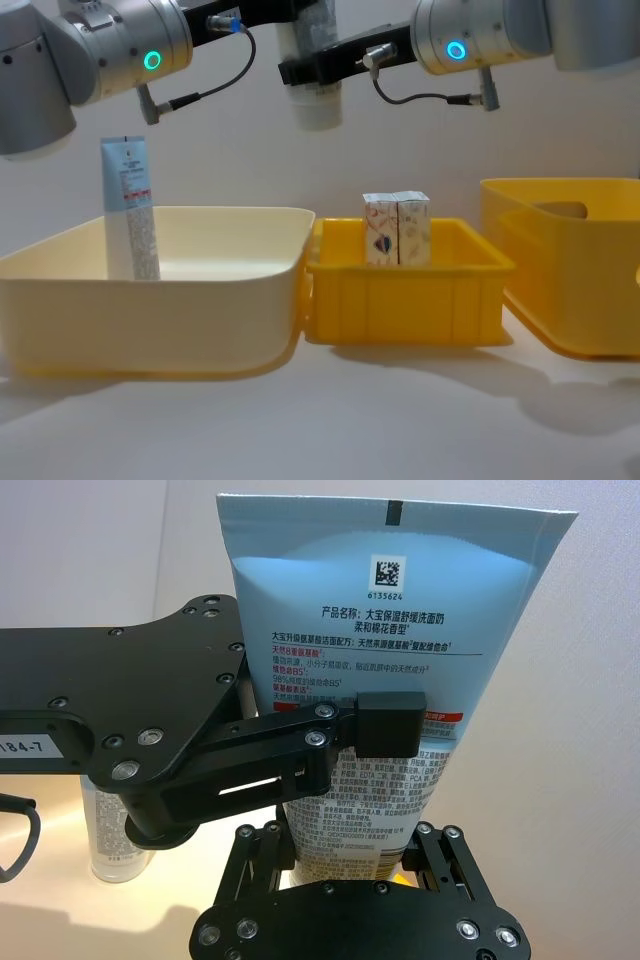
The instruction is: Bimanual collaborative sorting of washing and personal care products
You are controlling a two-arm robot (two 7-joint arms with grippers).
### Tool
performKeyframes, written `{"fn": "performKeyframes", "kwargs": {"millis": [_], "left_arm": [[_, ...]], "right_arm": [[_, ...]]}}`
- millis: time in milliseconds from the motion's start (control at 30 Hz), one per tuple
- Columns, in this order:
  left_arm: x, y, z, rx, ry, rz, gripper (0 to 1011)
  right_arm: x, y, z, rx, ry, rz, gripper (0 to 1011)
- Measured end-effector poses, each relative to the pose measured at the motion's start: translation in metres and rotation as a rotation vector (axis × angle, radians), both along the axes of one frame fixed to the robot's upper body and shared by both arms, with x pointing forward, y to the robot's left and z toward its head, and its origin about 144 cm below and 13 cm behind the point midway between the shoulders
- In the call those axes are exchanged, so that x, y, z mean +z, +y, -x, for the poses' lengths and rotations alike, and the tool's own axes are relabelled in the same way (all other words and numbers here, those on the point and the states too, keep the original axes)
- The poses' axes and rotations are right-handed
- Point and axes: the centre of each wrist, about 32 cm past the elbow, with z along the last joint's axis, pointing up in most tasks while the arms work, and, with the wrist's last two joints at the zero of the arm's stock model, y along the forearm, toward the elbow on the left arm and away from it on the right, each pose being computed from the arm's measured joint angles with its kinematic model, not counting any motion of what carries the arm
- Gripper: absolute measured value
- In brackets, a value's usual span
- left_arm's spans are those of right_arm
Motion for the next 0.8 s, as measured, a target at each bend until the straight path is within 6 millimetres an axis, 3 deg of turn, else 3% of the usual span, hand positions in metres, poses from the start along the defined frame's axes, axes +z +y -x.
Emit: {"fn": "performKeyframes", "kwargs": {"millis": [633, 800], "left_arm": [[0.0000, 0.0000, 0.0000, 0.000, 0.000, 0.000, 250], [0.0003, -0.0001, 0.0000, -0.001, -0.001, 0.001, 406]], "right_arm": [[-0.0001, 0.0000, 0.0000, 0.000, 0.000, 0.000, 545], [-0.0004, 0.0000, 0.0000, -0.001, 0.003, 0.002, 544]]}}
